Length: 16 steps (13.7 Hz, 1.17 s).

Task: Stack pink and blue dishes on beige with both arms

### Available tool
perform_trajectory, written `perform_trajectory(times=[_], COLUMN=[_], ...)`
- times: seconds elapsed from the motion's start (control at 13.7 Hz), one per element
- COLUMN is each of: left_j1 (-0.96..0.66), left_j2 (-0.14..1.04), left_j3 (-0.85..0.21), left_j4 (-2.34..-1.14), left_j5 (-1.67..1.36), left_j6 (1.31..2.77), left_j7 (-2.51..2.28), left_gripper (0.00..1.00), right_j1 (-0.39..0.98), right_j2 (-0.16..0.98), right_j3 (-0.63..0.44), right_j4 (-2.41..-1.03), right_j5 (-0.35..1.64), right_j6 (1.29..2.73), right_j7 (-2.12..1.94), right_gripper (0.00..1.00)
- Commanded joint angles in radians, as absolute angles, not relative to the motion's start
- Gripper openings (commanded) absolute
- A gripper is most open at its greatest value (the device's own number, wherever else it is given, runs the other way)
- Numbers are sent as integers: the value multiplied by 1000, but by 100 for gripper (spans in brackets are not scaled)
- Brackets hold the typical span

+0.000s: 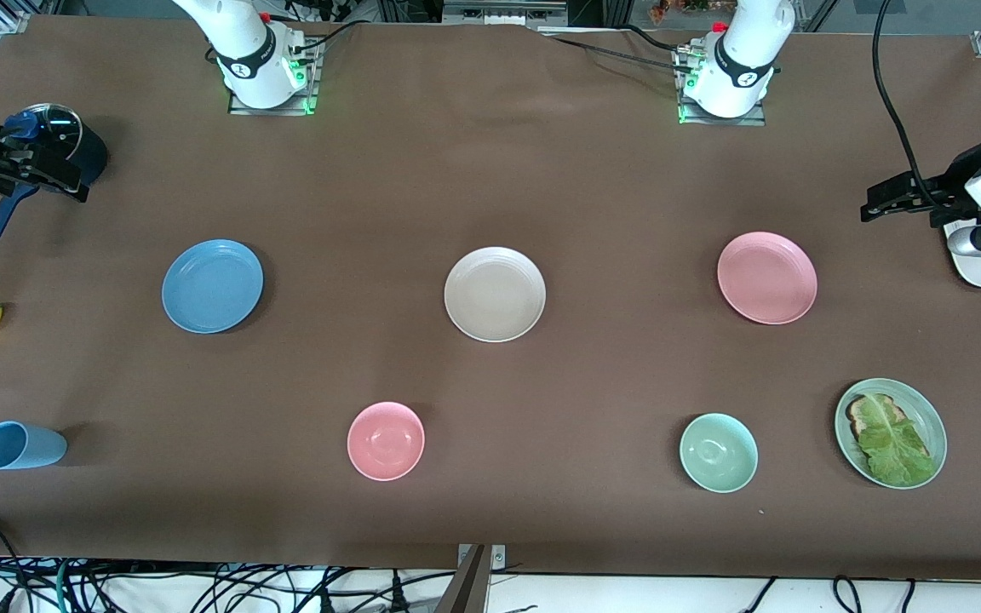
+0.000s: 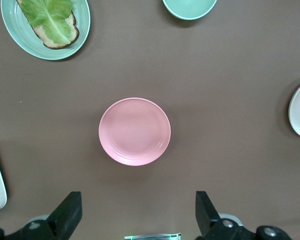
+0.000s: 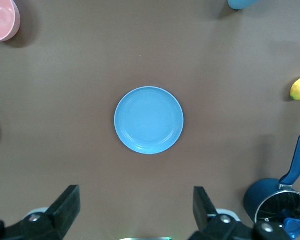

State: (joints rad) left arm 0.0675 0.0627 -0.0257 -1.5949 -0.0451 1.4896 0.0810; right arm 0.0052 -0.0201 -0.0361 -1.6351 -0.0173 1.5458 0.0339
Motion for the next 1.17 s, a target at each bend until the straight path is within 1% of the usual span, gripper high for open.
perform_trajectory(times=[0.0,0.36,0.44,1.09], left_j1=[71,78,99,206], left_j2=[63,71,71,213], left_j3=[-25,-15,-17,-17], left_j4=[-1591,-1591,-1592,-1588], left_j5=[-61,-61,-61,-57], left_j6=[1479,1479,1479,1485], left_j7=[100,106,112,144], left_gripper=[100,100,100,100], right_j1=[14,14,14,15], right_j2=[-25,-26,-26,-26], right_j3=[-43,-44,-44,-43], right_j4=[-1634,-1634,-1634,-1634], right_j5=[-21,-20,-20,-20], right_j6=[1545,1539,1539,1537], right_j7=[23,21,21,21], right_gripper=[100,100,100,100])
